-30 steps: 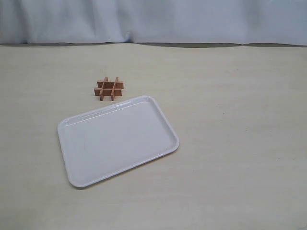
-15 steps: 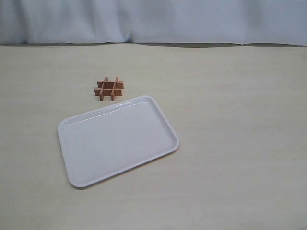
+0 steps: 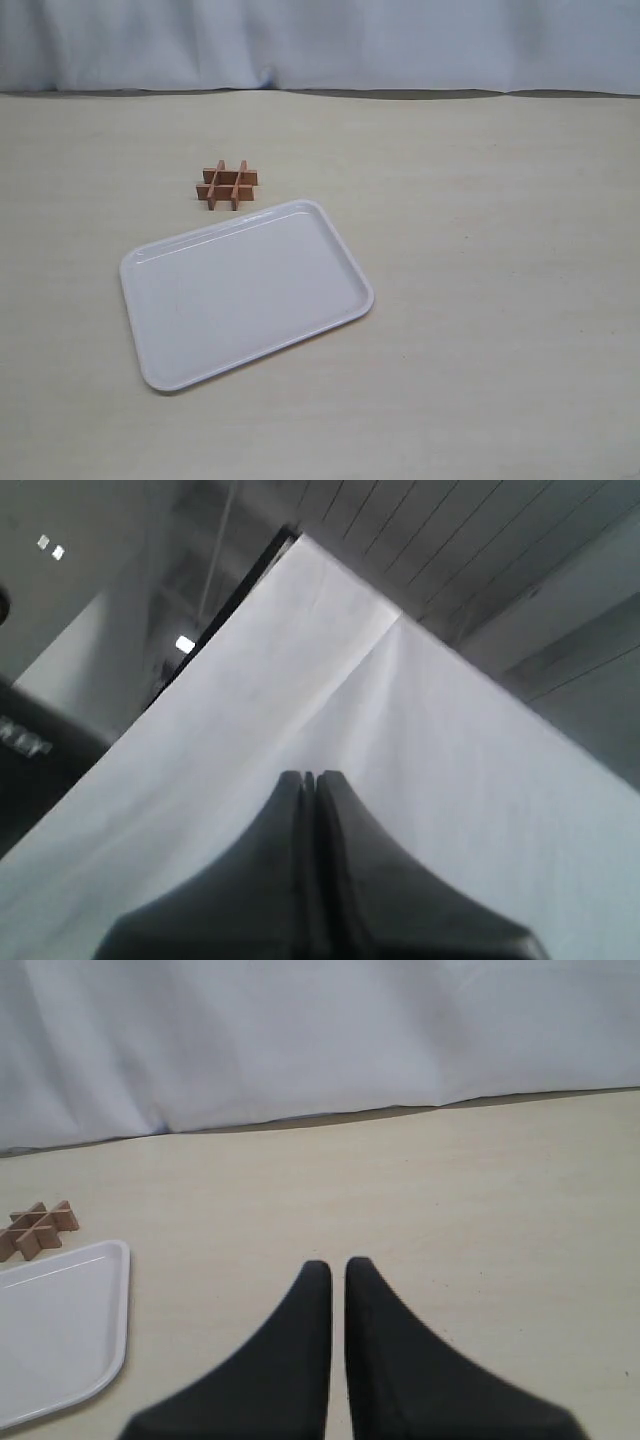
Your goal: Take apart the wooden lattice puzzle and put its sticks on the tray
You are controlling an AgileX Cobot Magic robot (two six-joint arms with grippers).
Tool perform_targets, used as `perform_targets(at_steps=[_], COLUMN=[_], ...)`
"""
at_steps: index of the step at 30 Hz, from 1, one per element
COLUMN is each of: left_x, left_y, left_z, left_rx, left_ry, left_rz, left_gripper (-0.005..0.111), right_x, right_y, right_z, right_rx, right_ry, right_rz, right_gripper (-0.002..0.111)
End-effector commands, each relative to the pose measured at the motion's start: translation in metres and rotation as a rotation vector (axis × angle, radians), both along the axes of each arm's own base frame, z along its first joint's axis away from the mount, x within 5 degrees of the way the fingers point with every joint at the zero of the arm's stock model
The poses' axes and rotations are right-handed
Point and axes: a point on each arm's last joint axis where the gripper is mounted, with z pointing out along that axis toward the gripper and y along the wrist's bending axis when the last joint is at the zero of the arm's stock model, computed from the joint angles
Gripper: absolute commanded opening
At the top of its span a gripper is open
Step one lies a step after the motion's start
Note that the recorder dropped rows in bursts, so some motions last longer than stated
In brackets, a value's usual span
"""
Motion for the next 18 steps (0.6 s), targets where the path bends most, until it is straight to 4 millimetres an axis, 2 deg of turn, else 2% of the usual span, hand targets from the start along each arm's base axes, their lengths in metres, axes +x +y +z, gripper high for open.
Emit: perform_targets(at_steps=[1,3,6,9,13,15,18], left_x=[-0.013,-0.013,0.005,0.046,0.108,0.138,0.171], left_y=[-0.003,-0.001,-0.001,-0.011,-0.028,-0.032,-0.036], left_z=[0.014,0.028,0.054,0.079,0.100,0.104,0.105], left_rx=[0.059,0.077,0.086,0.185,0.381,0.426,0.436], left_ry=[-0.175,-0.183,-0.103,0.117,0.462,0.568,0.641], left_rz=[0.022,0.068,0.093,0.061,-0.002,-0.015,-0.029], left_gripper=[0.000,0.000,0.000,0.000,0.000,0.000,0.000], right_x=[0.000,0.000,0.000,0.000,0.000,0.000,0.000], right_y=[0.000,0.000,0.000,0.000,0.000,0.000,0.000], right_z=[0.000,0.000,0.000,0.000,0.000,0.000,0.000], right_rx=[-0.003,-0.003,-0.003,-0.003,-0.003,-0.003,-0.003], right_ry=[-0.010,-0.010,-0.010,-0.010,-0.010,-0.010,-0.010], right_rz=[-0.005,-0.001,0.001,0.001,0.001,0.001,0.001], right_gripper=[0.005,0.005,0.005,0.005,0.005,0.005,0.005])
